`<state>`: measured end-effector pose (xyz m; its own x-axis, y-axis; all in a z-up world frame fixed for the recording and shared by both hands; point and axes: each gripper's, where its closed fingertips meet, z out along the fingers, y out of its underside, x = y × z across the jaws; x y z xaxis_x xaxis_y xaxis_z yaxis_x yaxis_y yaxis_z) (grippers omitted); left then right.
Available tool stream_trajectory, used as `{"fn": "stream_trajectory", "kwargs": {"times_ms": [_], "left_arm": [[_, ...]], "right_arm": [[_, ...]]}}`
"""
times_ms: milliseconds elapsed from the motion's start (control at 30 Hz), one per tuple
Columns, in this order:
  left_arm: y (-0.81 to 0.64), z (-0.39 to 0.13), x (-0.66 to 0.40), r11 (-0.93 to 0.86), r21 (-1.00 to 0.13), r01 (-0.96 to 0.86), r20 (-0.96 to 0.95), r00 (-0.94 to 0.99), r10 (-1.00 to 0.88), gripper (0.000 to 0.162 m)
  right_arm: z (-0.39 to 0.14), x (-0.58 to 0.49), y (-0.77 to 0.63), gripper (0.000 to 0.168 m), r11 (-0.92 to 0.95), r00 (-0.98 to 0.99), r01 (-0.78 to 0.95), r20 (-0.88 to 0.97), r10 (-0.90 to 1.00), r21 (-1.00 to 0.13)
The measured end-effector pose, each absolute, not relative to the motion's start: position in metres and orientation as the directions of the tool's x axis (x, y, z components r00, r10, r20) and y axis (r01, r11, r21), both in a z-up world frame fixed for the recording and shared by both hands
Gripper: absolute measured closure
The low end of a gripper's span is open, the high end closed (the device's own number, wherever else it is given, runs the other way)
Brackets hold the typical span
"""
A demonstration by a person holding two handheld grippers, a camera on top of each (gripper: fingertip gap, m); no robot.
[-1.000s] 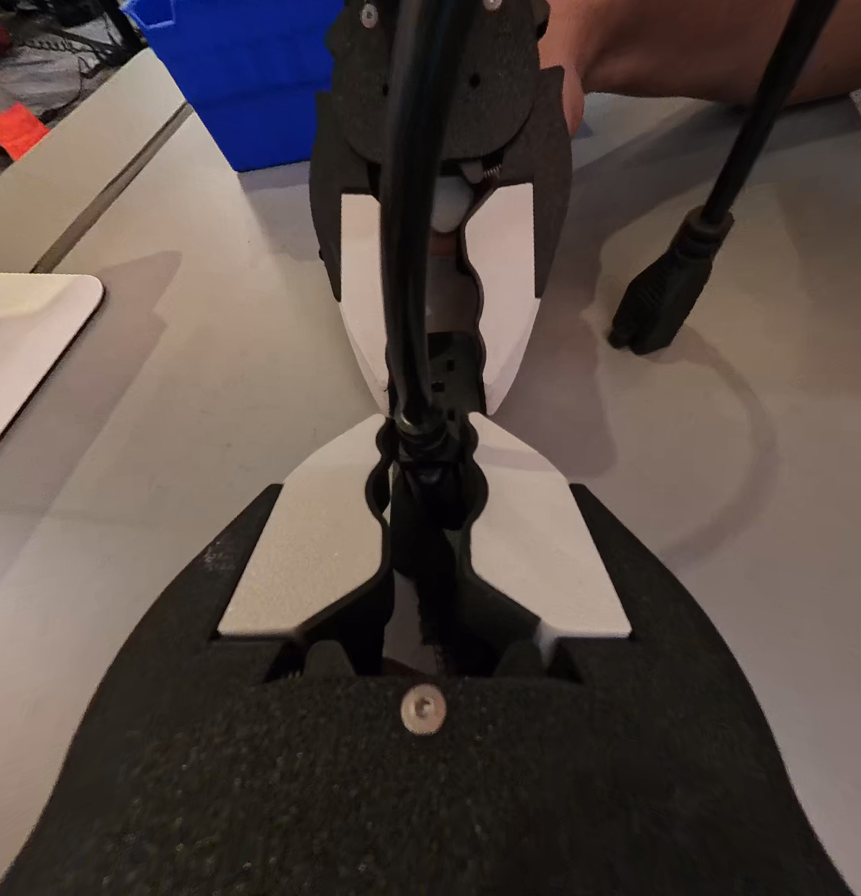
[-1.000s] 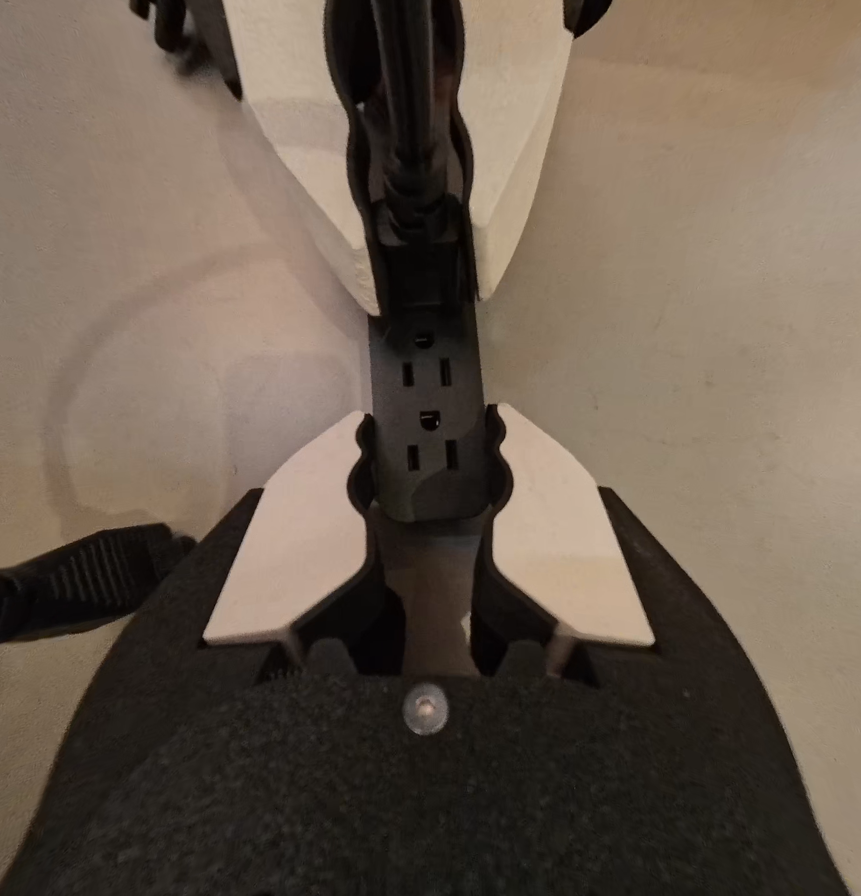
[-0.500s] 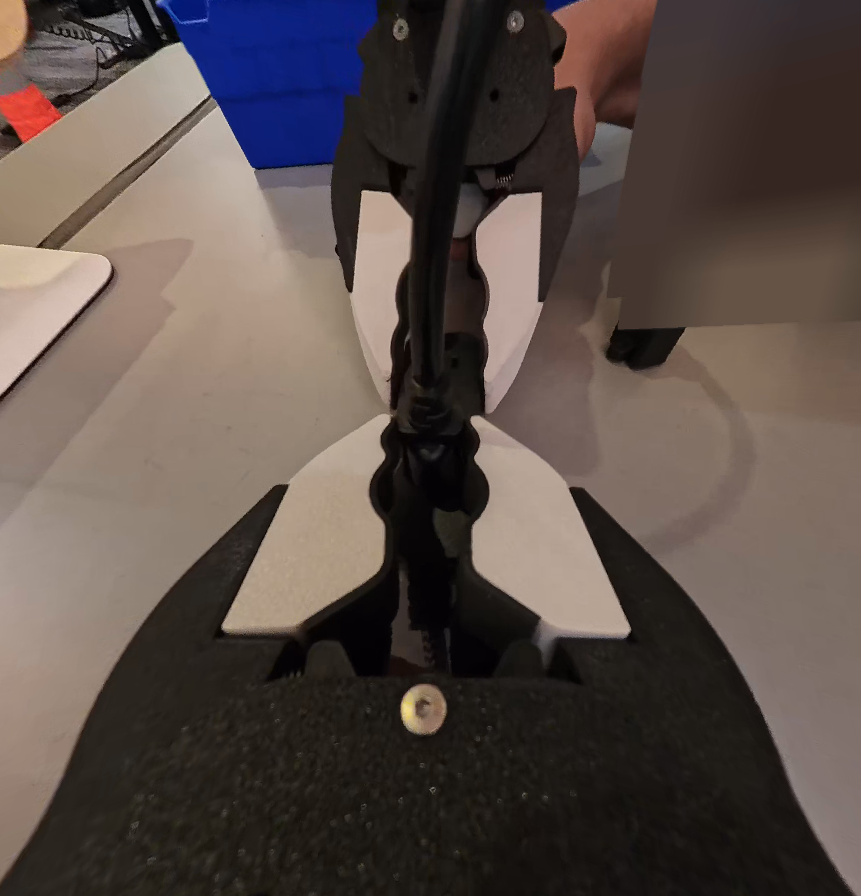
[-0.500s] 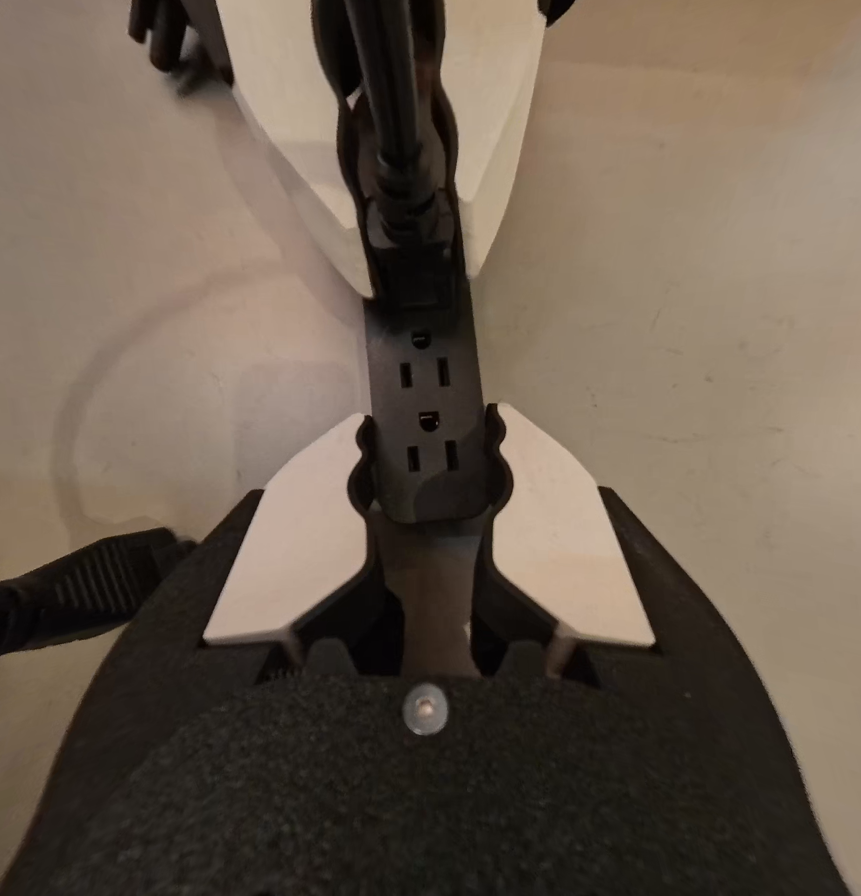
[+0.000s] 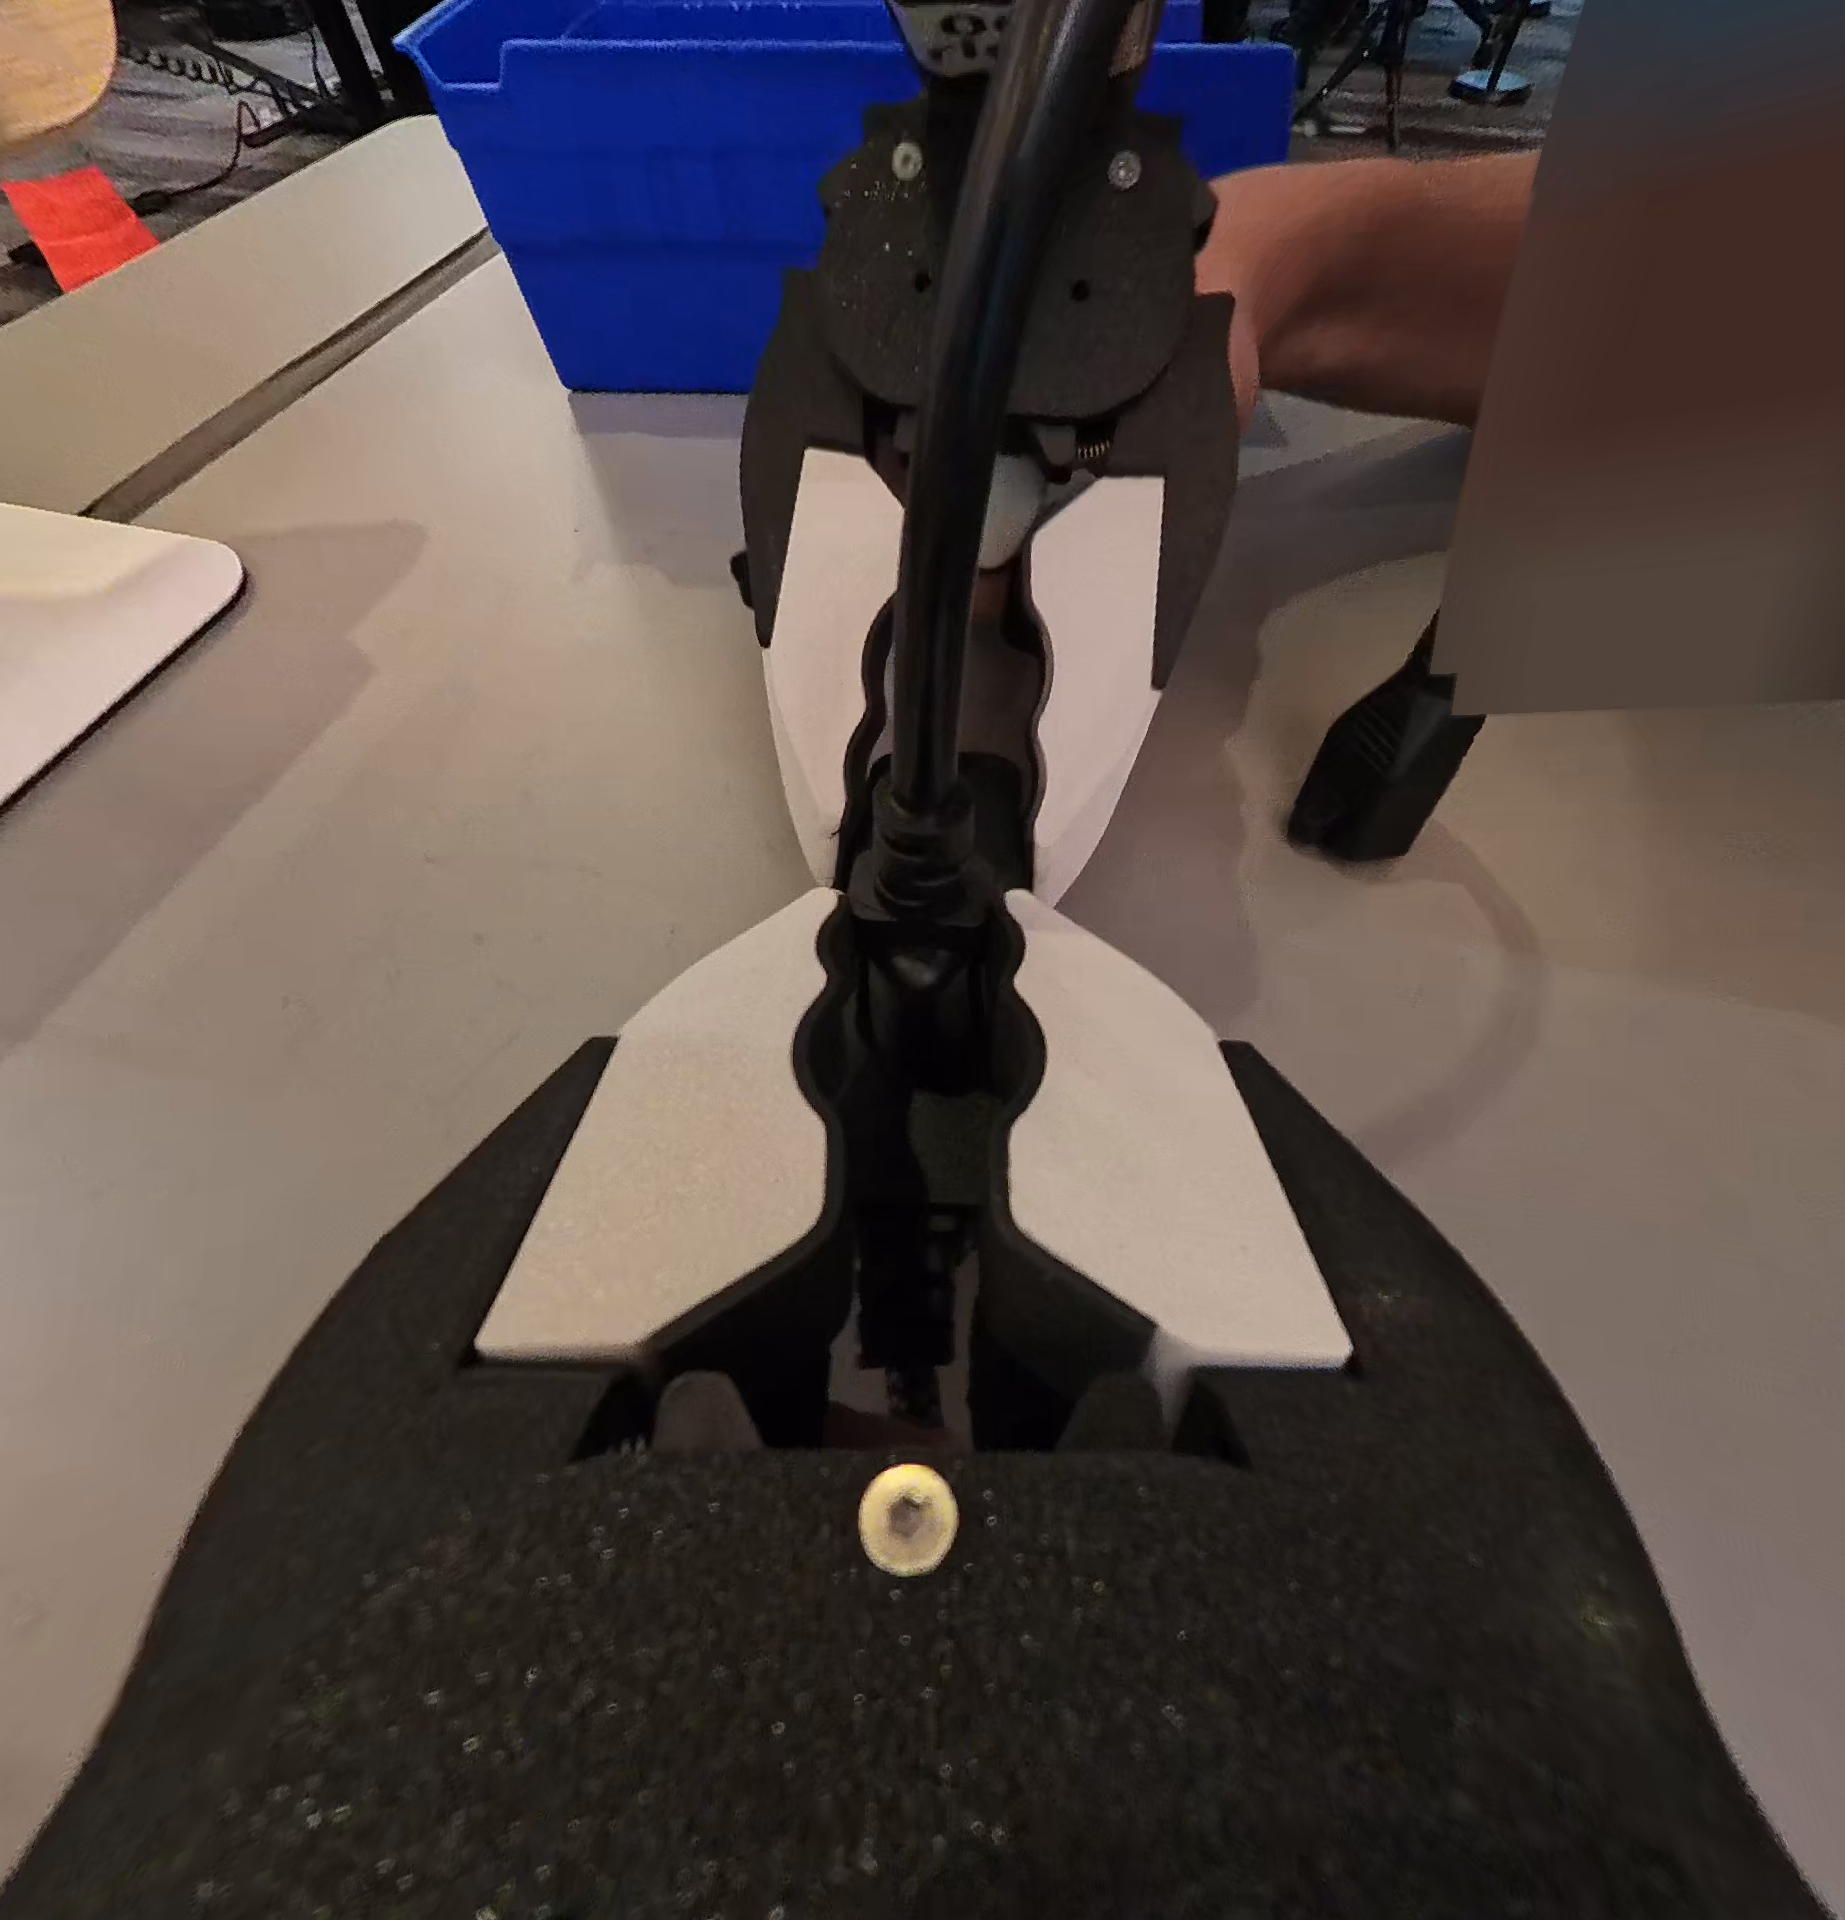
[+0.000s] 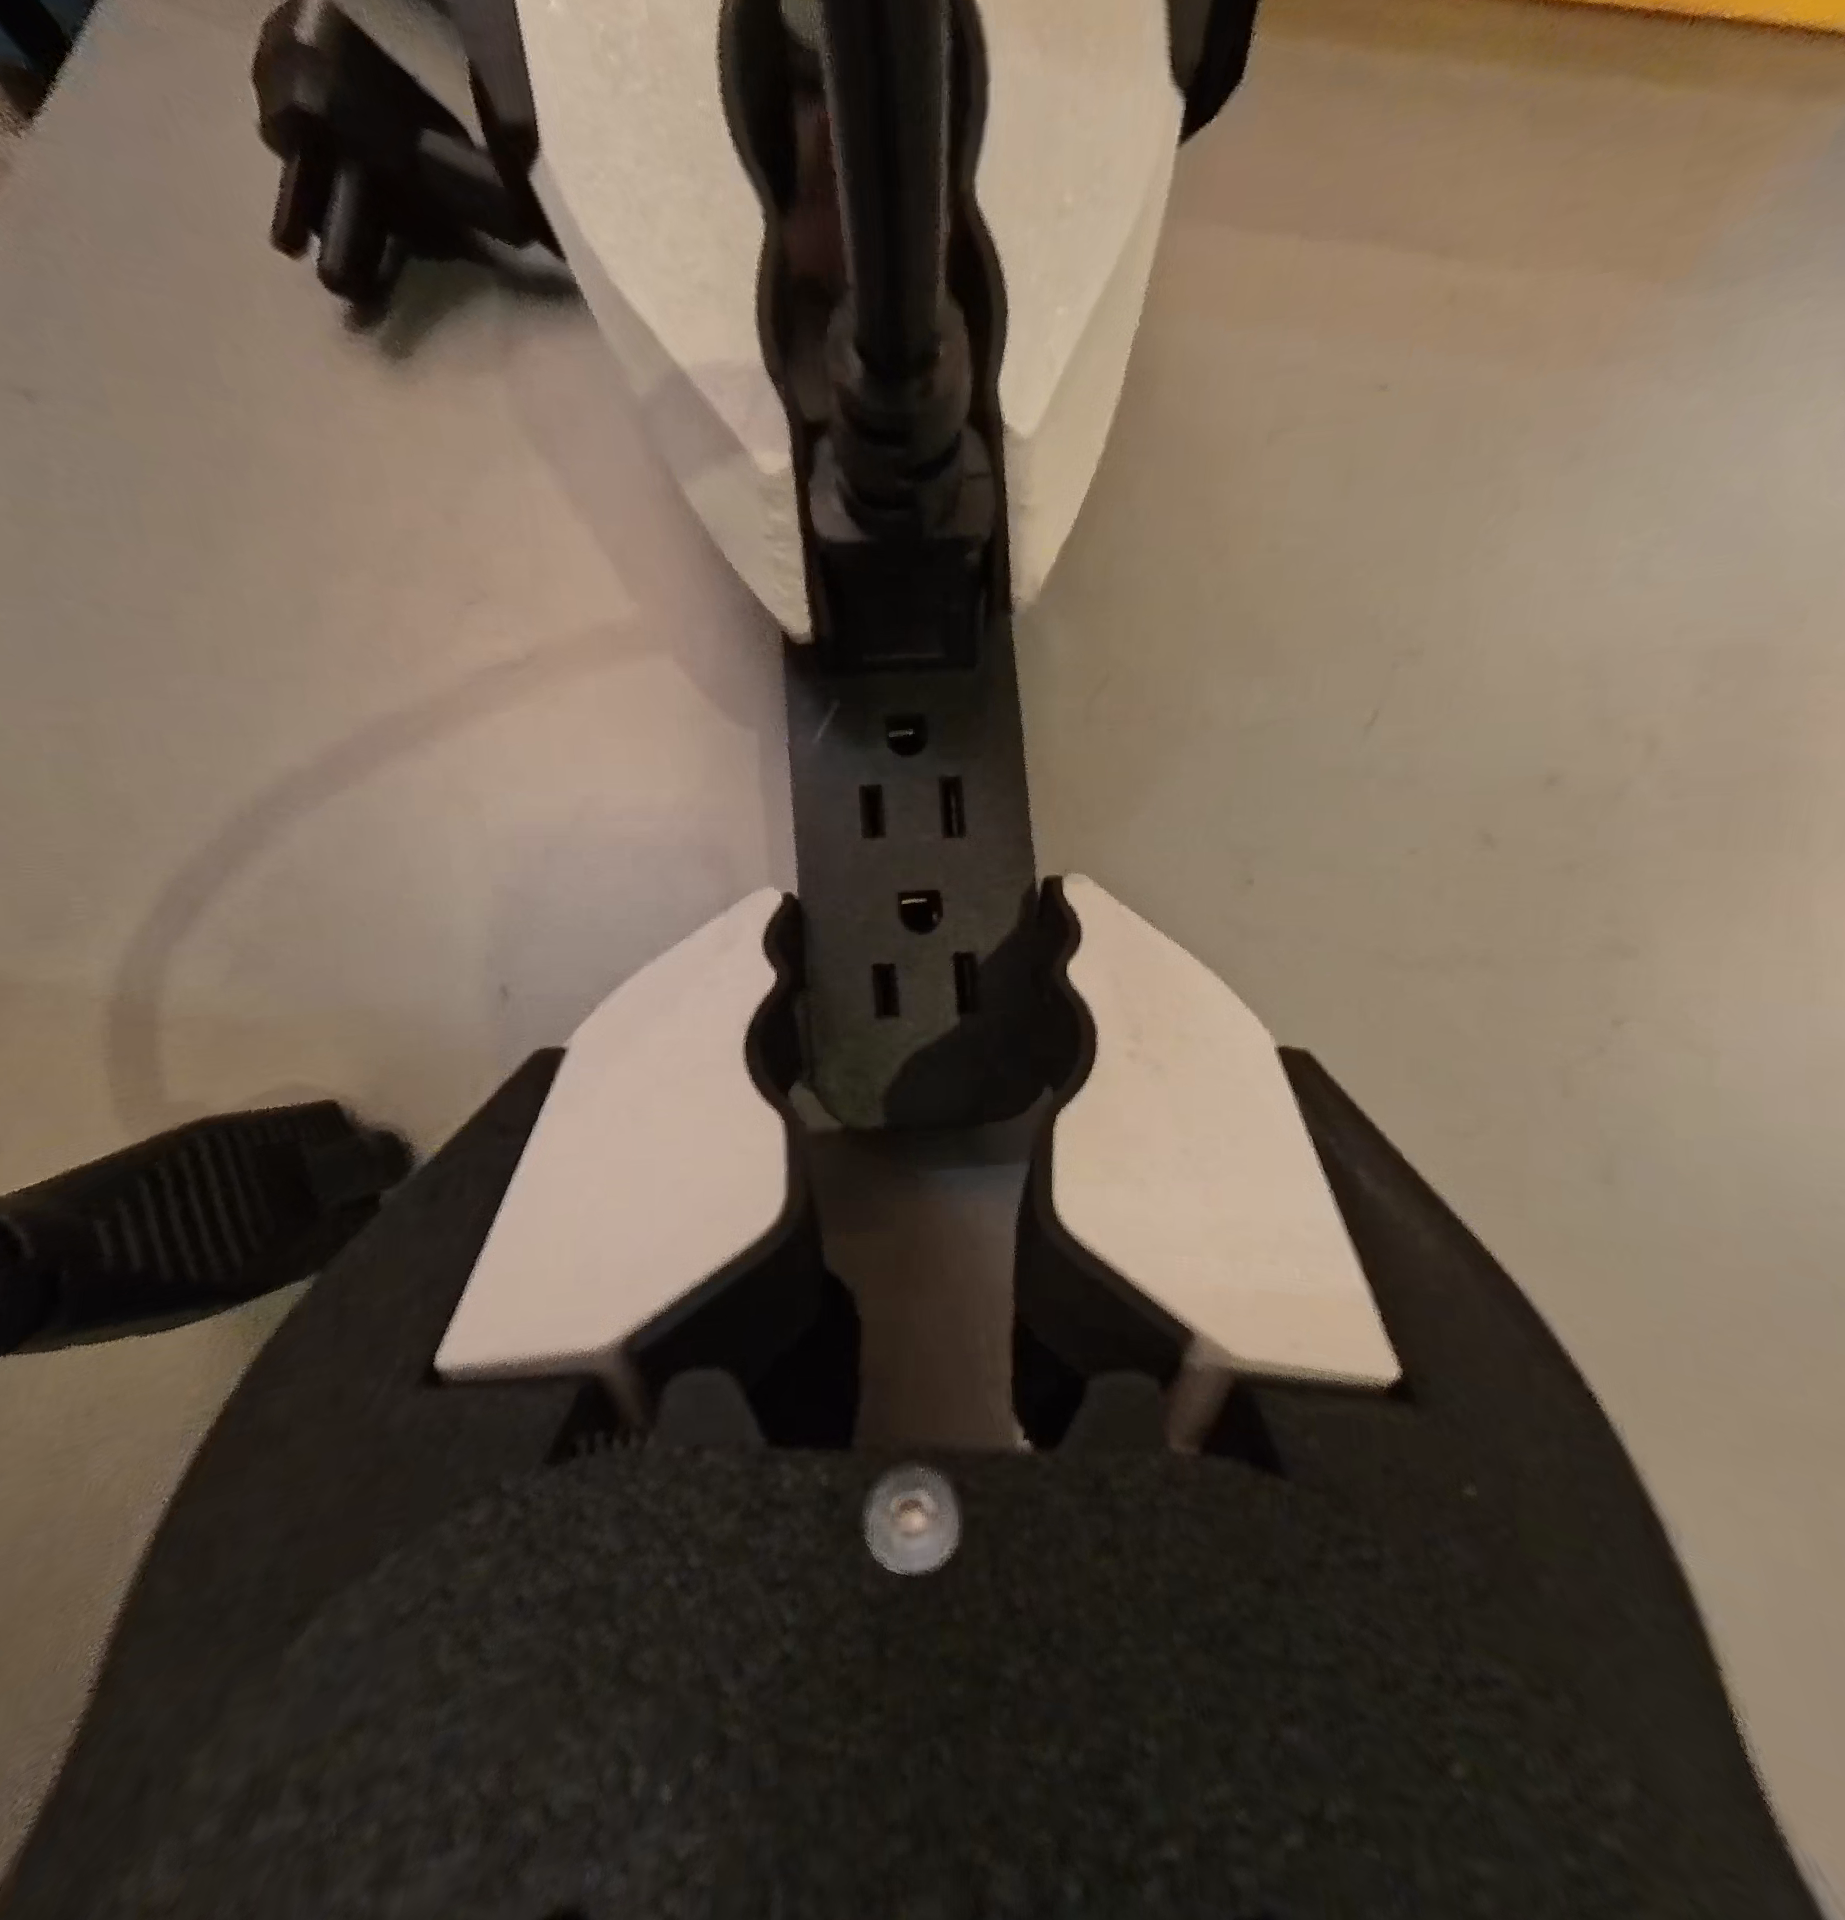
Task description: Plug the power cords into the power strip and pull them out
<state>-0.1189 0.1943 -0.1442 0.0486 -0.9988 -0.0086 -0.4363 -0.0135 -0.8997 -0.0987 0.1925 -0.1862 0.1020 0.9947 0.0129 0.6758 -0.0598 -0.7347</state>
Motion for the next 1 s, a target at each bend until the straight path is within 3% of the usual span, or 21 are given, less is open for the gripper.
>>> {"fn": "stream_trajectory", "kwargs": {"times_ms": [267,333,400,633,667,700,733,1000], "left_arm": [[0.199,-0.143,-0.116,0.096,-0.897,-0.432,-0.121,0.03,-0.992,0.138],[0.199,-0.146,-0.116,0.127,-0.886,-0.446,-0.157,0.029,-0.987,0.137],[0.201,-0.148,-0.115,0.131,-0.877,-0.462,-0.166,0.037,-0.985,0.137],[0.201,-0.152,-0.117,0.138,-0.866,-0.48,-0.175,0.033,-0.984,0.137],[0.202,-0.153,-0.117,0.136,-0.864,-0.484,-0.174,0.032,-0.984,0.137],[0.203,-0.153,-0.117,0.131,-0.863,-0.488,-0.171,0.037,-0.985,0.137],[0.203,-0.154,-0.117,0.123,-0.863,-0.49,-0.164,0.04,-0.986,0.137],[0.201,-0.156,-0.122,0.098,-0.86,-0.5,-0.105,-0.014,-0.994,0.137]], "right_arm": [[-0.176,-0.096,0.196,0.126,-0.102,0.13,0.634,-0.024,0.991,-0.767],[-0.153,-0.102,0.194,0.125,-0.161,0.136,0.537,-0.103,0.985,-0.828],[-0.132,-0.109,0.193,0.14,-0.189,0.127,0.455,-0.147,0.981,-0.87],[-0.17,-0.118,0.201,0.14,-0.058,0.161,0.645,0.061,0.985,-0.762],[-0.17,-0.117,0.202,0.147,-0.047,0.162,0.661,0.081,0.984,-0.749],[-0.171,-0.115,0.204,0.168,-0.022,0.156,0.69,0.119,0.981,-0.724],[-0.173,-0.115,0.205,0.168,0.007,0.139,0.704,0.147,0.979,-0.71],[-0.173,-0.118,0.205,0.168,-0.01,0.068,0.734,0.059,0.996,-0.679]]}}
